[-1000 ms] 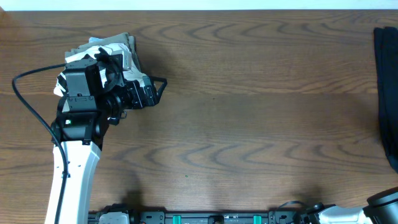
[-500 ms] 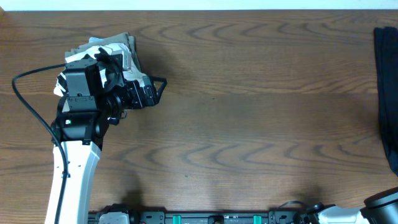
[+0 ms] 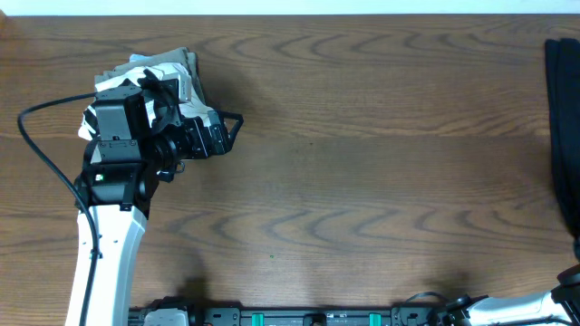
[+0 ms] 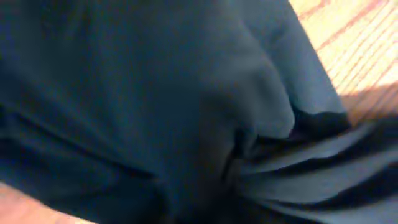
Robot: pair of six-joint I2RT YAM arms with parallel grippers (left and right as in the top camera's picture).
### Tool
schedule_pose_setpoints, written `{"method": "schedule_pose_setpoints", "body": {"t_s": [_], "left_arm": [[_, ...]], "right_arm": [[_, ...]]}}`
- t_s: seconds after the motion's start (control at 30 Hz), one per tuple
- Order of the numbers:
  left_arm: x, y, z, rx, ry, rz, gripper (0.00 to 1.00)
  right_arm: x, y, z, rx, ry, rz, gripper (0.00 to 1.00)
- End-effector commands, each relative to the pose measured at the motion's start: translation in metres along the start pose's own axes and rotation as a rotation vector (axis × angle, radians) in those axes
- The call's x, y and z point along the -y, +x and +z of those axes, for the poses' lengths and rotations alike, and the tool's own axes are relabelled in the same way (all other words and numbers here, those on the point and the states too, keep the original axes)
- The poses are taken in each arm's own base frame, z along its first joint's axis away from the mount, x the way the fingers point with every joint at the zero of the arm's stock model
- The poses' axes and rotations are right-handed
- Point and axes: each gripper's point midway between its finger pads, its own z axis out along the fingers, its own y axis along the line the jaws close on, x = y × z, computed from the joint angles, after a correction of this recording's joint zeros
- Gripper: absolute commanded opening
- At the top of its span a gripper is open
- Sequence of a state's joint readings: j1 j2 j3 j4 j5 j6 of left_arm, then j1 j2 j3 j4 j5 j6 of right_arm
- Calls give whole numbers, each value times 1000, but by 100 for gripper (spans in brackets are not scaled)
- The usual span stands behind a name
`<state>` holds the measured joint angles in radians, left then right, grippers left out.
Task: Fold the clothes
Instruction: 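Reach the right gripper to the table edge and grasp the black leggings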
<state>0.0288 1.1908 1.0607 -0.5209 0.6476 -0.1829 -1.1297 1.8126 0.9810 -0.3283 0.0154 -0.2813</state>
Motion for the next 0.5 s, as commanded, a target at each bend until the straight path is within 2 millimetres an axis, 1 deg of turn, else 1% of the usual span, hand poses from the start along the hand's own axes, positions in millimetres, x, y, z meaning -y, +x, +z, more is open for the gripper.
{"method": "schedule_pose_setpoints", "body": {"t_s": [0.0, 0.03, 0.07, 0.17, 0.23, 0.3, 0.33, 0.47], "left_arm": [[3, -5, -1, 7, 0, 24, 98], [3, -5, -1, 7, 0, 24, 98], [3, -5, -1, 7, 0, 24, 98], [3, -5, -1, 8, 0, 25, 98], [3, -5, -1, 8, 0, 25, 98], [3, -5, -1, 7, 0, 24, 98], [3, -5, -1, 7, 0, 24, 98], [3, -5, -1, 7, 0, 24, 98]], "right_arm": [[-25, -5, 3, 11, -96, 76, 1], [-35, -10, 1, 26, -145, 97, 1], [-50, -16, -2, 46, -219, 122, 1], [-113, -40, -27, 111, -501, 178, 1], [-146, -48, -42, 112, -608, 201, 1], [-186, -51, -61, 89, -716, 226, 1], [-226, -50, -77, 38, -803, 262, 1], [-317, -43, -122, -48, -1016, 269, 1]]}}
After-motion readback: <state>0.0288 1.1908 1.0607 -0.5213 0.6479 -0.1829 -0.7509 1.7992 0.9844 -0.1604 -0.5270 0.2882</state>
